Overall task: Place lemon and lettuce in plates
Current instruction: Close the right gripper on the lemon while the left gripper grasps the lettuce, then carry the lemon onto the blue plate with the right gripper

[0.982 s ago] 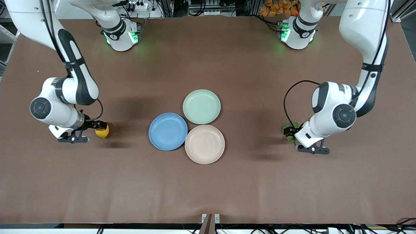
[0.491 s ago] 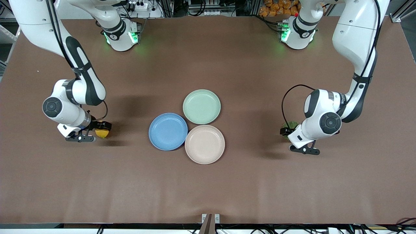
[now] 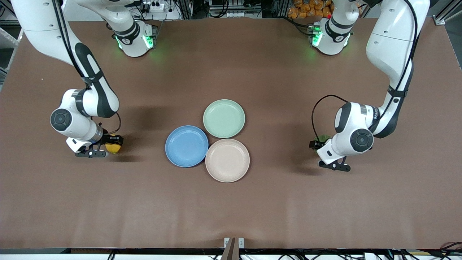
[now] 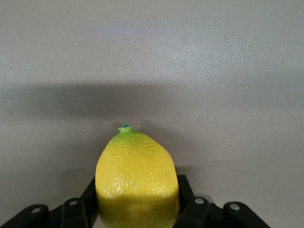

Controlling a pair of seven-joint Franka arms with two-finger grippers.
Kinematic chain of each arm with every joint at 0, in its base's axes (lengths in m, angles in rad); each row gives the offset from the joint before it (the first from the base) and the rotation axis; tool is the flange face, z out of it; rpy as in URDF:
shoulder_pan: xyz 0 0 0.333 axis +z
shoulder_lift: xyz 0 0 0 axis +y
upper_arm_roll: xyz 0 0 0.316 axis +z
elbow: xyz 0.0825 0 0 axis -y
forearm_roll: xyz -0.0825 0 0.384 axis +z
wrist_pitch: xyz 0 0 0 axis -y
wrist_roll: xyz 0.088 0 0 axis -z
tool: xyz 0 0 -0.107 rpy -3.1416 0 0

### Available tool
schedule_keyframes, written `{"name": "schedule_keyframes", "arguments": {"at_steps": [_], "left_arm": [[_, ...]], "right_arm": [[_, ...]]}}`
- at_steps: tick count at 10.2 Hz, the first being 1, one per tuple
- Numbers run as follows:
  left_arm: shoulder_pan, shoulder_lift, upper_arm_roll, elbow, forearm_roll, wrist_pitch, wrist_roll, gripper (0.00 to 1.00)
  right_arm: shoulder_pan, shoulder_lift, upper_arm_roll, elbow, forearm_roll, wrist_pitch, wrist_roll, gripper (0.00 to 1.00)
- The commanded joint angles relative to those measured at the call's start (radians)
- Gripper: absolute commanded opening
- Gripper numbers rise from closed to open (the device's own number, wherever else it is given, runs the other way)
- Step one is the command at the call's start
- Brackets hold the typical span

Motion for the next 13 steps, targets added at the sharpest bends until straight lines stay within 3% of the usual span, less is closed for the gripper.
{"name": "schedule_keyframes", "arguments": {"at_steps": [1, 3, 4, 6, 7, 10, 13], "left_arm": [[0.009, 0.006, -0.001, -0.009, 0.019, 0.005, 0.021, 1.00], [0.009, 0.016, -0.001, -0.009, 0.019, 0.006, 0.021, 1.00], [0.008, 0.019, -0.001, -0.009, 0.019, 0.005, 0.019, 0.93], [0.005, 0.027, -0.001, -0.009, 0.018, 0.006, 0.004, 0.17], [0.003, 0.029, -0.001, -0.009, 0.018, 0.006, 0.002, 0.00], [0.002, 0.026, -0.001, -0.002, 0.018, 0.006, 0.002, 0.00], [0.000, 0.000, -0.001, 0.008, 0.016, 0.006, -0.005, 0.00]], "right_arm": [[0.005, -0.010, -0.002, 0.020, 0.017, -0.029, 0.003, 0.00], [0.012, -0.021, -0.002, 0.085, 0.061, -0.149, 0.003, 0.00], [0.020, -0.033, -0.002, 0.110, 0.069, -0.189, 0.003, 0.00], [0.061, -0.064, -0.002, 0.144, 0.071, -0.234, 0.000, 0.00], [0.086, -0.067, -0.002, 0.161, 0.083, -0.250, 0.000, 0.00], [0.185, -0.061, -0.002, 0.198, 0.245, -0.260, 0.009, 0.00], [0.291, -0.027, -0.002, 0.247, 0.282, -0.255, 0.170, 0.00]]}}
